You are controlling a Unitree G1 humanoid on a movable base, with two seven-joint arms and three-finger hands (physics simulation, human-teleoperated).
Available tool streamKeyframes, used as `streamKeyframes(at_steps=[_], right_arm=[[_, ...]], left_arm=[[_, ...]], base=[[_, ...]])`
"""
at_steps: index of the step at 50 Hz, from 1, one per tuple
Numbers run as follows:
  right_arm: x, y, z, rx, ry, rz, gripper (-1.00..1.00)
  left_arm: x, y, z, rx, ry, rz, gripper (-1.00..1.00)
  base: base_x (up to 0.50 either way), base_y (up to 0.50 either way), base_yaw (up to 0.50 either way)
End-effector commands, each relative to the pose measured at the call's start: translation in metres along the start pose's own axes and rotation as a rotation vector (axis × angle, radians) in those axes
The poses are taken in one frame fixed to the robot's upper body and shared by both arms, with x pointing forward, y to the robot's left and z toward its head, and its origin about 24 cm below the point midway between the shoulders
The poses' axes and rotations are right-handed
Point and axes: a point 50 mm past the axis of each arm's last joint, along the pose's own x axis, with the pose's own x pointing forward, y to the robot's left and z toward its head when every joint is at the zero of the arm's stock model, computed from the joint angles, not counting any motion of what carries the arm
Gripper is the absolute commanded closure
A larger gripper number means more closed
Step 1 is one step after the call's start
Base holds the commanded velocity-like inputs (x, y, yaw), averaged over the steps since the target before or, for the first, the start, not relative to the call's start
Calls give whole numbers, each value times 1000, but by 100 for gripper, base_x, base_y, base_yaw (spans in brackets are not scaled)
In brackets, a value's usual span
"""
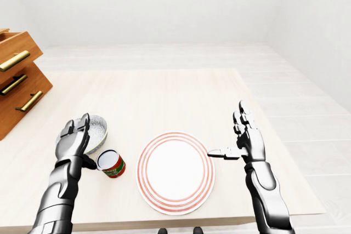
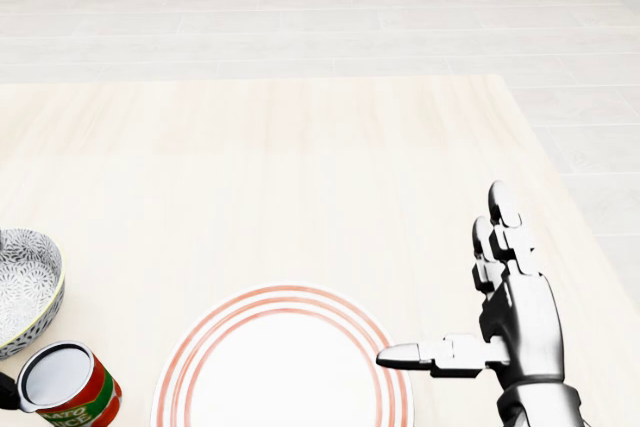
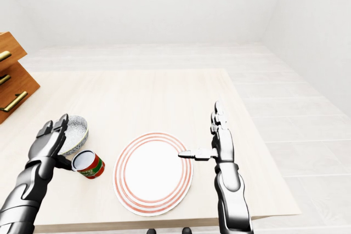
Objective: Put the bowl on the plate.
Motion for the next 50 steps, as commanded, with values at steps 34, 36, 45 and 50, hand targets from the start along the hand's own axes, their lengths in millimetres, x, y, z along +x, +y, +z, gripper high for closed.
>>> streamKeyframes(at_steps=[34, 36, 45, 50], right_arm=[[6, 3, 11, -12, -49, 10, -100], [6, 3, 11, -12, -48, 9, -100], [5, 3, 8, -12, -37, 6, -100], [3, 1, 7, -11, -31, 1, -100]], left_arm=[[-1, -9, -3, -20, 15, -65, -15], [-2, -9, -4, -24, 18, -68, -3], [-3, -7, -4, -18, 12, -74, 17], [-3, -9, -4, -15, 14, -81, 31]], base=[[0, 0, 0], [0, 0, 0], [0, 0, 0], [0, 0, 0]])
